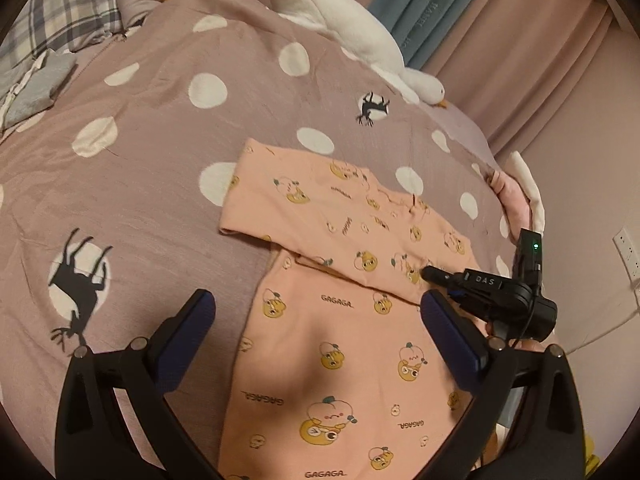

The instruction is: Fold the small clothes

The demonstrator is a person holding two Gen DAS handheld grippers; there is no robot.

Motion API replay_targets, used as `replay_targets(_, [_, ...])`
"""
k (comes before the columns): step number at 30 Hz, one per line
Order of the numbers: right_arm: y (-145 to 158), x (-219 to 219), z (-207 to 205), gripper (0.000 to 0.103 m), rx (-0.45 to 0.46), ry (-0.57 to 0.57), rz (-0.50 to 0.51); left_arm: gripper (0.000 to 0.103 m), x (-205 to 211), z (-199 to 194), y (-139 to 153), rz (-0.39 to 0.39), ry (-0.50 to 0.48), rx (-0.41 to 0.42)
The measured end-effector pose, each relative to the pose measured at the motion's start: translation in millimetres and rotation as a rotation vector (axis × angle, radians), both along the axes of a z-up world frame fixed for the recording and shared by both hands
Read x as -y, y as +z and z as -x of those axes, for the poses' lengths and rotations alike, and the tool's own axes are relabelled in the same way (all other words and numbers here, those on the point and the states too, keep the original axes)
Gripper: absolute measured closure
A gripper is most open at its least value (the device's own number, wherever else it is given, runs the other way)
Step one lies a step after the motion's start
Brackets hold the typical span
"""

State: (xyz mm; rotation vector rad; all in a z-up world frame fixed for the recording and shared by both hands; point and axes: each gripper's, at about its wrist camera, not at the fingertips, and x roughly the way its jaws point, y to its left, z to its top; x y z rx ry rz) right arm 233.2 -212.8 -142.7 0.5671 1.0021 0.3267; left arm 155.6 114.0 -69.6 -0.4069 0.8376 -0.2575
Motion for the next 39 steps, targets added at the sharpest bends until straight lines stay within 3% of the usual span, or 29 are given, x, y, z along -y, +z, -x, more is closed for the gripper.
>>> replay_targets(5, [33.9, -2.8, 2.4, 0.098, 0.090, 0.026, 0.044, 0.000, -13.6, 1.3, 3.8, 0.066, 0.014, 0.021])
replay_targets(8, [59.5, -5.2, 4.1, 0.099, 0.155, 0.034, 0.075, 0.000, -18.4, -1.2, 4.5, 0.151, -0.044, 0.009])
replay_targets(11, [85.9, -0.4, 7.8, 0.099, 0.226, 0.025, 0.099, 0.000, -12.8, -8.0, 7.6, 0.074, -0.081, -0.021])
replay_targets(15, [99.0, 18.1, 12.9, 0.099, 0.266, -0.008, 0.129, 0.000, -3.8, -17.0, 8.9, -0.044, -0.120, -0.046])
replay_targets(20, [77.9, 45.0, 13.8, 0.099, 0.208, -0.066, 0.159, 0.000, -6.1, -36.7, -3.5, -0.018, -0.090, -0.074])
replay_targets(22, [58.9, 49.4, 8.9, 0.099, 0.158, -0.090, 0.232, 0.000, -4.1, -47.4, -11.4, -0.017, -0.073, -0.100])
replay_targets(25, [33.1, 56.9, -0.8, 0.099, 0.064, -0.107, 0.239, 0.000, 3.0, -67.0, -23.8, -0.055, -0.048, -0.134])
replay_targets(27, [21.9, 59.2, -4.5, 0.099, 0.017, -0.149, 0.301, 0.000, 9.2, -80.1, -30.0, -0.092, -0.042, -0.145])
replay_targets(29, [22.8, 60.8, -0.1, 0.097, 0.022, -0.176, 0.331, 0.000, 14.3, -91.1, -35.0, -0.110, -0.044, -0.158])
replay_targets(31, [32.6, 57.8, 9.8, 0.097, 0.112, -0.179, 0.337, 0.001, 20.4, -98.1, -36.1, -0.106, -0.066, -0.144])
replay_targets(34, [40.4, 42.3, 17.8, 0.097, 0.196, -0.088, 0.298, 0.001, 31.9, -105.6, -34.1, -0.121, -0.100, -0.104])
replay_targets(39, [13.5, 23.2, 8.4, 0.097, 0.118, -0.013, 0.312, 0.001, 51.9, -120.6, -48.9, -0.189, -0.131, -0.123])
